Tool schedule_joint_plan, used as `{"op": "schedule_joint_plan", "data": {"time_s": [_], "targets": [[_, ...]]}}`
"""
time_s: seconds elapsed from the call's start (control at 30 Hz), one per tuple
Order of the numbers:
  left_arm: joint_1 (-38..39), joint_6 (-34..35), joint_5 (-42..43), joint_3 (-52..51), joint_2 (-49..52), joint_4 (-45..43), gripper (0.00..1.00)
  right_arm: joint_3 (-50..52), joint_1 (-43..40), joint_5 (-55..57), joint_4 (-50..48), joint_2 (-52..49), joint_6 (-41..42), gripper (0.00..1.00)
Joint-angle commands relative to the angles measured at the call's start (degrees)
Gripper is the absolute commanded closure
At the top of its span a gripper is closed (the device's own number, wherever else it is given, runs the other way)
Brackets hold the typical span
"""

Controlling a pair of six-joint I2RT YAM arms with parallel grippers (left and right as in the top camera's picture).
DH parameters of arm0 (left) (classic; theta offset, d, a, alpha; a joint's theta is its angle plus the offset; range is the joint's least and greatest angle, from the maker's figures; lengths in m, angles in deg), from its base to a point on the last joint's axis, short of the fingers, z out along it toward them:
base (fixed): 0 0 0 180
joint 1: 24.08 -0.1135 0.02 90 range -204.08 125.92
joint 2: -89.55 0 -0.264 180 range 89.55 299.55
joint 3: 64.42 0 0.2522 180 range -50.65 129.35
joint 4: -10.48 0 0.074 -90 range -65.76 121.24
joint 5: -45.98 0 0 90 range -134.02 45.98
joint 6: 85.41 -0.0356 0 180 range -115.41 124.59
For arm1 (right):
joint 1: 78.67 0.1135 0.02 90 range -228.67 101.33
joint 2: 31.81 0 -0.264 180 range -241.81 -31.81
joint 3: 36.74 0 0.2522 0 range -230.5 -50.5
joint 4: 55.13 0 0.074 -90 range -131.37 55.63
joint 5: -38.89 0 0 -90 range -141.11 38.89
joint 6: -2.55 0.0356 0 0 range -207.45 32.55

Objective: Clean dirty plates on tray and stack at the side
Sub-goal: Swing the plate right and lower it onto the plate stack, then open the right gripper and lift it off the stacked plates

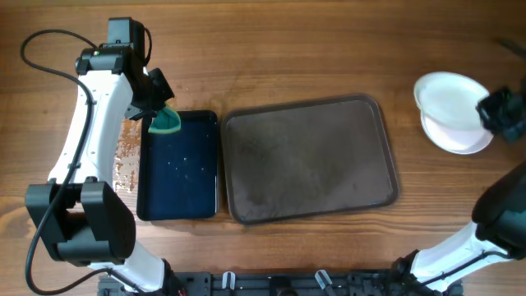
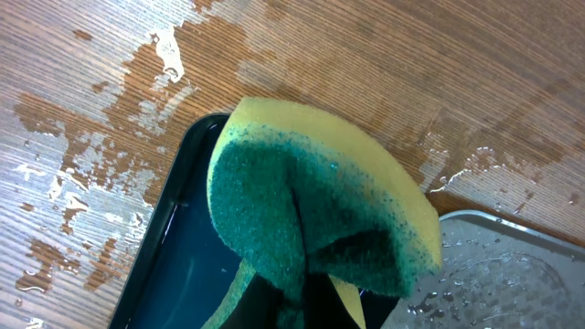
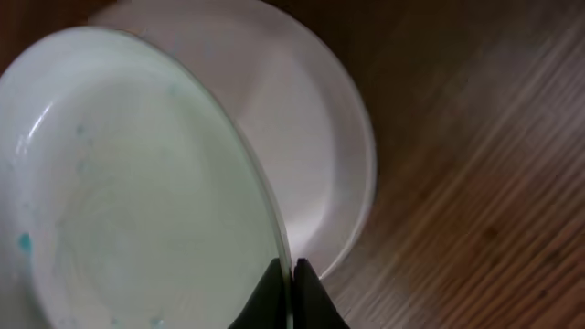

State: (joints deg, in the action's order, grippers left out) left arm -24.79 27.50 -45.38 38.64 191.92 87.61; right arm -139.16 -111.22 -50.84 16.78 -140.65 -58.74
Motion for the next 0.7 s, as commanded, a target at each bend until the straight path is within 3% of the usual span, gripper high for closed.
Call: {"op": "schedule_joint_plan", "data": {"time_s": [0.0,0.13,0.17,0.2,0.23,0.37,0.43,0.53,0.67], "targets": [[0.0,0.5,0.5,0.3,-0.2,0.0,0.96,4.9,-5.0,-2.9,-3.4,1.3,1.2,0.96],[0.0,0.5,0.5,0.3,-0.2,0.3,0.96,5.7,-6.7,-3.0,-5.7,1.2,1.0,0.96],[0.0,0.5,0.5,0.3,-0.2,0.3,0.96,5.7,-6.6,-3.5,-6.1,1.2,1.0,0.88],[0.0,0.5,0.5,0.3,-0.2,0.4,0.96,5.7,-6.6,-4.5,-6.2,1.2,0.5,0.64],[0.0,0.5,0.5,0.3,-0.2,0.5,0.96,5.7,-6.6,-5.8,-6.5,1.2,-0.3,0.54],[0.0,0.5,0.5,0.3,-0.2,0.5,0.96,5.7,-6.4,-7.8,-7.1,1.2,-1.0,0.53],[0.0,0.5,0.5,0.3,-0.2,0.5,0.96,5.7,-5.9,-9.6,-7.4,1.2,-2.2,0.48],[0.0,0.5,0.5,0.3,-0.2,0.5,0.96,5.4,-4.0,-14.4,-8.0,1.2,-4.6,0.30],[0.0,0.2,0.5,0.3,-0.2,2.6,0.96,5.1,1.6,-14.5,-6.6,1.3,-5.8,0.27]]}}
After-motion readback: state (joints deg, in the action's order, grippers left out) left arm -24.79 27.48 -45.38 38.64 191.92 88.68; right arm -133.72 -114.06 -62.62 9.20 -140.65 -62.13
